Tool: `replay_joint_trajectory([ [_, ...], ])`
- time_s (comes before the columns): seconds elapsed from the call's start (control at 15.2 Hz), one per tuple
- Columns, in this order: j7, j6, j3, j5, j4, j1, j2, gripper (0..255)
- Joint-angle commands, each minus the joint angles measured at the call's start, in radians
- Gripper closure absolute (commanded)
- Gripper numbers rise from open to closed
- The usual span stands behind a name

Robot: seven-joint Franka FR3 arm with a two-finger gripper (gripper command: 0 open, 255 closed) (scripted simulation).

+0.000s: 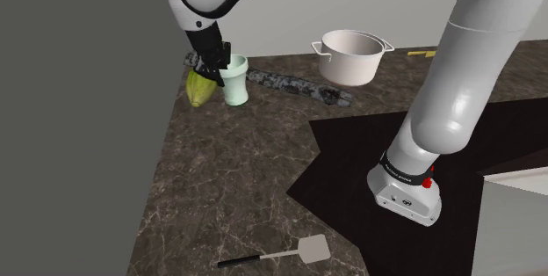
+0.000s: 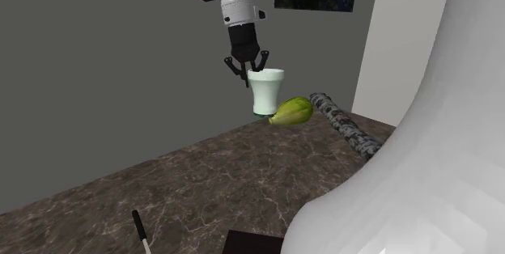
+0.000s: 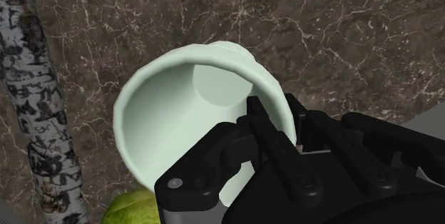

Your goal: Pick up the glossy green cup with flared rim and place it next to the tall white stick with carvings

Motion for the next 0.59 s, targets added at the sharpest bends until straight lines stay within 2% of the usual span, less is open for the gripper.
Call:
replay_joint_trajectory([
  [0.0, -0.046, 0.028, -0.015, 0.026, -0.093, -0.029, -0.079, 255],
  [0.53, -0.227, 0.093, -0.106, 0.088, -0.383, -0.094, -0.344, 255],
])
